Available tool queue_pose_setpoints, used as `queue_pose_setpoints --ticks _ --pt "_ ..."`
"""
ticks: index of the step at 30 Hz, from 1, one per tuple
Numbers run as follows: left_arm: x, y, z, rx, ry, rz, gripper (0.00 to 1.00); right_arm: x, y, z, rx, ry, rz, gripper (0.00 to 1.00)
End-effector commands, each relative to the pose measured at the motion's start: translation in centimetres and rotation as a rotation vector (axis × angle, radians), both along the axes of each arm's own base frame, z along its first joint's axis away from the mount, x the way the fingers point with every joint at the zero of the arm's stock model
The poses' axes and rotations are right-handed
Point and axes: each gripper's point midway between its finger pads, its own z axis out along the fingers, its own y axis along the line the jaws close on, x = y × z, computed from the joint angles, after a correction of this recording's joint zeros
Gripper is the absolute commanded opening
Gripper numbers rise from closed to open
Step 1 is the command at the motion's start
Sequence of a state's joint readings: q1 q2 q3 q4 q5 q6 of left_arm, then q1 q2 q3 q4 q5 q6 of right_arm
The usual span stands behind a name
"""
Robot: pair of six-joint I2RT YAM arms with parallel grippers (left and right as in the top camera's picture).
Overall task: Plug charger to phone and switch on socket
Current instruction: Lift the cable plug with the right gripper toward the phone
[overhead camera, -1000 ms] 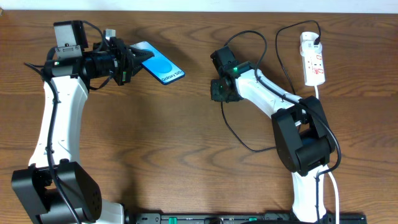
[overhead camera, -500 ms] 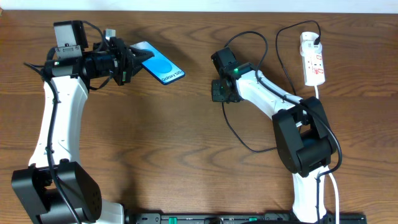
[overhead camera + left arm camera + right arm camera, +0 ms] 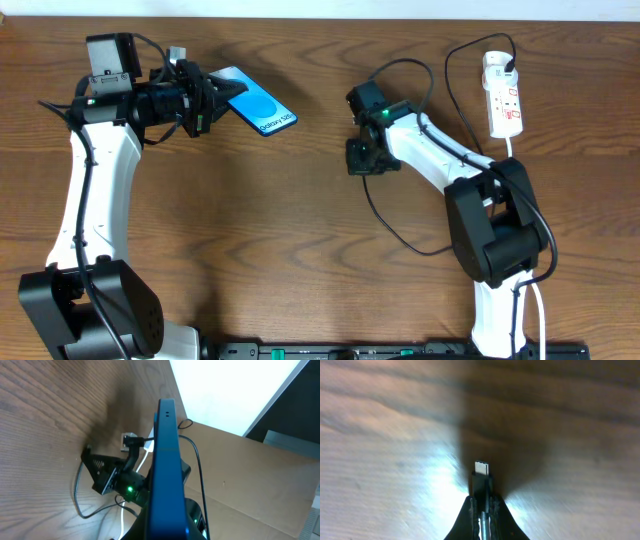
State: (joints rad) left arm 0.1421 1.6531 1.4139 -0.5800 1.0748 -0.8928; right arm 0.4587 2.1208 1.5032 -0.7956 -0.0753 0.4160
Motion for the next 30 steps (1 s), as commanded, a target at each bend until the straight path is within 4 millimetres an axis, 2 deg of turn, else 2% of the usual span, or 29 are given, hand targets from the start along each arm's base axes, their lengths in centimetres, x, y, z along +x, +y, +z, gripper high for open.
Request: queue_pose_setpoints --ticks 1,6,16,21,30 --pt "-0.4 -0.3 1.6 -0.018 -0.044 -0.025 0.07 -0.1 -0.1 3.0 0.055 -0.031 0.040 0.01" --pt "-0.4 -0.5 1.5 -0.006 -0.062 -0.038 0.07 -0.6 1.0 4.8 0.137 -0.037 0.102 0.01" --pt "-0.4 -0.5 1.5 -0.001 -0.071 -0.042 0.07 -1.1 0.4 4.3 0.097 -0.024 0.127 0.01" --pt "-0.4 -0.5 1.5 -0.001 -0.071 -0.042 0.07 -1.5 -0.4 3.2 0.027 -0.022 0.074 0.01" --pt "-0.4 -0.5 1.5 -0.001 -0.071 -0.042 0.07 -2.8 0.4 0.3 -0.104 -0.067 0.052 0.01"
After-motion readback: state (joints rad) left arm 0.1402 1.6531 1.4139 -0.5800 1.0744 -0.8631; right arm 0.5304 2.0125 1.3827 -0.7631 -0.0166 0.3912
